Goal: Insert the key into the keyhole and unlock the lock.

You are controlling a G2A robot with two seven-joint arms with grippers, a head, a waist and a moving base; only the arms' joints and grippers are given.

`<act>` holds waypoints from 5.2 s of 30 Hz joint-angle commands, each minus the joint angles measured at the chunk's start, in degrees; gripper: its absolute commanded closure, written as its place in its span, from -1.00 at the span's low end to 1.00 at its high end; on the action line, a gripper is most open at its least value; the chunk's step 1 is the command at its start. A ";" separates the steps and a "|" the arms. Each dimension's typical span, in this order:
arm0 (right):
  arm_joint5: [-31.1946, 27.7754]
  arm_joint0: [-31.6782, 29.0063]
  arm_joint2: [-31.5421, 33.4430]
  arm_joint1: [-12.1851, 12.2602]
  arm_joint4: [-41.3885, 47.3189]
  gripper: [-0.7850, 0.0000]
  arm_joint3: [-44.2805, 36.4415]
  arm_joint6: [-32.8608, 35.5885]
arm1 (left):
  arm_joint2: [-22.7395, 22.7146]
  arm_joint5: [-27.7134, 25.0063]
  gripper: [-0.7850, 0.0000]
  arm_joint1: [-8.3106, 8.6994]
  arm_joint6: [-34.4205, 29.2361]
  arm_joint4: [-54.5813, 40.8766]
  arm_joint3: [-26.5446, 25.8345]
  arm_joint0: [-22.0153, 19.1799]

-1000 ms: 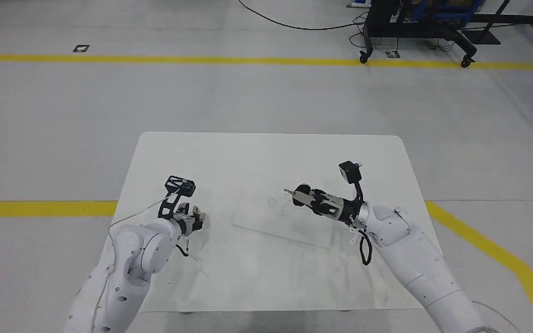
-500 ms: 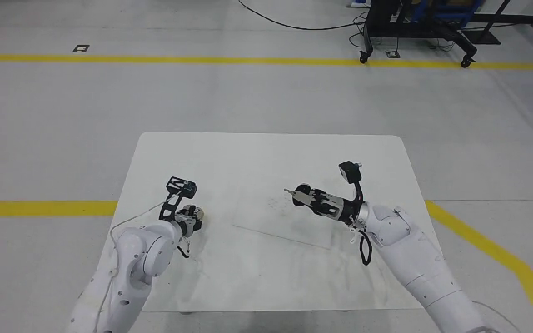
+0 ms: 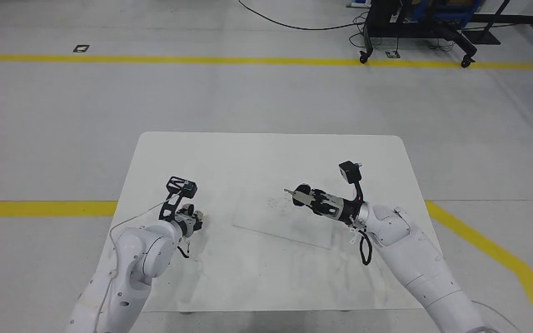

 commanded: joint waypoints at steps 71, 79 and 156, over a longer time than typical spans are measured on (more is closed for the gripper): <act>3.31 1.76 -4.03 -1.54 2.15 1.00 -1.96 -4.10 | -5.92 -24.24 1.00 -1.78 4.43 -76.79 20.28 -4.26; 3.95 9.75 -14.37 -5.52 10.65 1.00 2.89 -2.74 | -4.67 -23.54 1.00 -2.65 -8.16 -103.39 33.35 -9.25; -1.20 14.42 -10.47 -17.33 10.81 1.00 16.90 -0.26 | -8.94 -32.81 1.00 1.07 -4.62 -42.58 2.08 -0.77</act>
